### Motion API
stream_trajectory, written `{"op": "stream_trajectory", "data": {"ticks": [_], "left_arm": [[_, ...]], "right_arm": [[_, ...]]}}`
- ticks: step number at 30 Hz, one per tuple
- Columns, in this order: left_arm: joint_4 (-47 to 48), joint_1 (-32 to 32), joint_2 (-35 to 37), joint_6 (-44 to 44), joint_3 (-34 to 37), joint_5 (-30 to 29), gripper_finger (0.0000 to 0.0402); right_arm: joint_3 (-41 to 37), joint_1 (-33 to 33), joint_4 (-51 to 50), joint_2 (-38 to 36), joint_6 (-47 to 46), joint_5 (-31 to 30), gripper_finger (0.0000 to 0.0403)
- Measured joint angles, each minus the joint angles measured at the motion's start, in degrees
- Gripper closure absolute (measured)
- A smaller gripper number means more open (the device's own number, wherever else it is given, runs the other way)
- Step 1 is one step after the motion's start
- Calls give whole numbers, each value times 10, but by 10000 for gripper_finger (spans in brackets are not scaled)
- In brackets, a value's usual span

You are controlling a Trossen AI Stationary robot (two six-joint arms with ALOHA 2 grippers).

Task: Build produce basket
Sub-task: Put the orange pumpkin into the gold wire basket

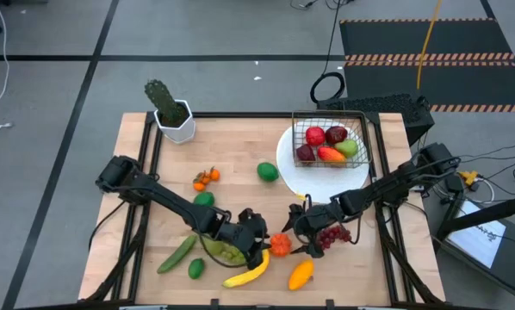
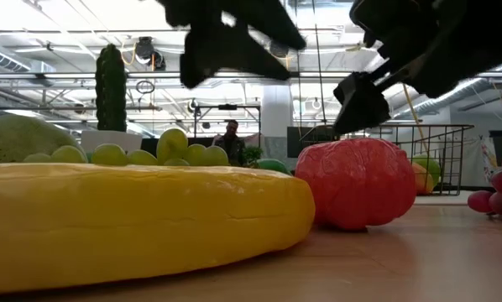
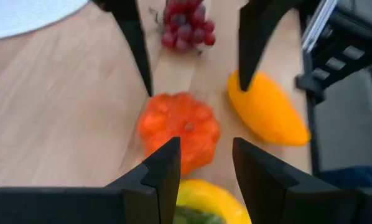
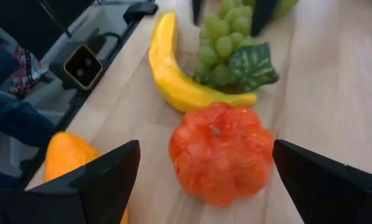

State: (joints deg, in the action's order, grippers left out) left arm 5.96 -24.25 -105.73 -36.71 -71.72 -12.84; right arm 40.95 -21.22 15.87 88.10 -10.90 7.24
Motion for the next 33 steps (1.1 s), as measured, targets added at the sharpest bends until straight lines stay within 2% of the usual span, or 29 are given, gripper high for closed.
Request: {"op": "stream_trajectory", "data": {"ticks": [4, 7, 16, 33], "left_arm": [[-68, 11, -32, 9, 0, 24, 256], [-120, 15, -61, 15, -1, 39, 256], [-117, 27, -83, -10, 0, 38, 257], [-72, 36, -85, -5, 0, 38, 257]], "right_arm": [[-1, -8, 0, 0, 5, -49, 10], [-1, -8, -2, 0, 10, -57, 8], [0, -11, -7, 2, 7, -44, 3], [0, -26, 69, 101, -20, -59, 3]]}}
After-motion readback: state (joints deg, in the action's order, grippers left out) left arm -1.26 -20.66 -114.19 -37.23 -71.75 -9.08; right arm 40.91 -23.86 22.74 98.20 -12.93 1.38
